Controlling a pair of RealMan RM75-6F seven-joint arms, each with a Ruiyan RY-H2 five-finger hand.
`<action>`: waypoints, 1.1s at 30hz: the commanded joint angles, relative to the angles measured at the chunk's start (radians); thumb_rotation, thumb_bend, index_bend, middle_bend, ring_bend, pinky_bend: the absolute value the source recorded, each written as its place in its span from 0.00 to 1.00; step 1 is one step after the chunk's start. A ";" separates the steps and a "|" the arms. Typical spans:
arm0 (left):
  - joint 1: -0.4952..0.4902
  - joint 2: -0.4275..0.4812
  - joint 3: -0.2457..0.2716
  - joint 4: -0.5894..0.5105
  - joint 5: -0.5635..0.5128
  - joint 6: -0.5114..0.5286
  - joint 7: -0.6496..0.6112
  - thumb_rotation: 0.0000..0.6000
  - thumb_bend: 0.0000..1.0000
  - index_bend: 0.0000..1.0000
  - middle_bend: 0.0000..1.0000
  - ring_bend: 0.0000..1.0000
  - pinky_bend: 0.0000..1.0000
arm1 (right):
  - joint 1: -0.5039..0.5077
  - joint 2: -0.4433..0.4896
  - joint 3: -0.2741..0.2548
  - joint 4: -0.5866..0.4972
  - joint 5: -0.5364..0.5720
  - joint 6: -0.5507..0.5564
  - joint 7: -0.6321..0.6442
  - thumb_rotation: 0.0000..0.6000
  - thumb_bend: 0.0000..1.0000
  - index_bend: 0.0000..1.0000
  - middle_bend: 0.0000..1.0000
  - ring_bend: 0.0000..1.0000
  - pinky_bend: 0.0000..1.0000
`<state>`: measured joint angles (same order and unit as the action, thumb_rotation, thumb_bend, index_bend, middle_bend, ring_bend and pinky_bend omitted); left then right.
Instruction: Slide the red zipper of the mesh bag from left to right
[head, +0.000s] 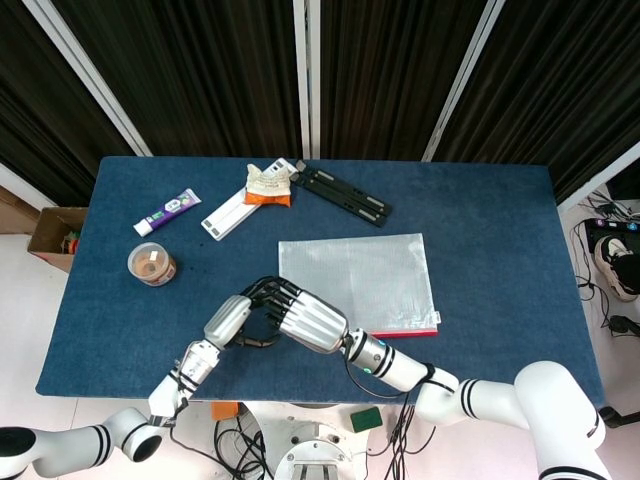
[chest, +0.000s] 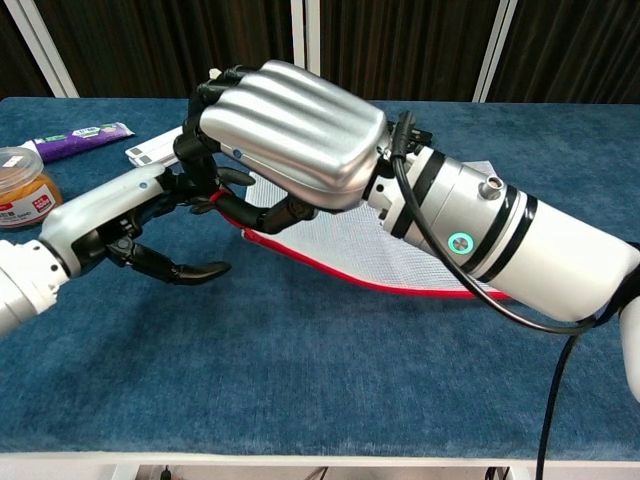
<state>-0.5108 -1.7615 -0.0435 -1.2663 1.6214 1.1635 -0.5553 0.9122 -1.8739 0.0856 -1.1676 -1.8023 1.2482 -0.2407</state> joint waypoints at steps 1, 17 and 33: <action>-0.013 -0.021 -0.006 0.013 -0.010 -0.008 -0.005 1.00 0.26 0.44 0.11 0.05 0.14 | 0.000 -0.002 0.002 0.004 0.001 0.002 0.001 1.00 0.64 0.88 0.48 0.23 0.27; -0.047 -0.087 -0.023 0.072 -0.052 -0.017 -0.069 1.00 0.34 0.58 0.16 0.05 0.14 | -0.006 0.003 0.005 0.006 0.005 0.014 0.018 1.00 0.64 0.89 0.49 0.23 0.27; -0.054 -0.072 -0.005 0.102 -0.055 -0.011 -0.240 1.00 0.48 0.58 0.17 0.05 0.14 | -0.092 0.043 -0.065 0.019 -0.022 0.089 0.010 1.00 0.65 0.92 0.50 0.23 0.27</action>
<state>-0.5641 -1.8347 -0.0502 -1.1674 1.5658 1.1495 -0.7885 0.8239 -1.8333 0.0237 -1.1511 -1.8219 1.3343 -0.2285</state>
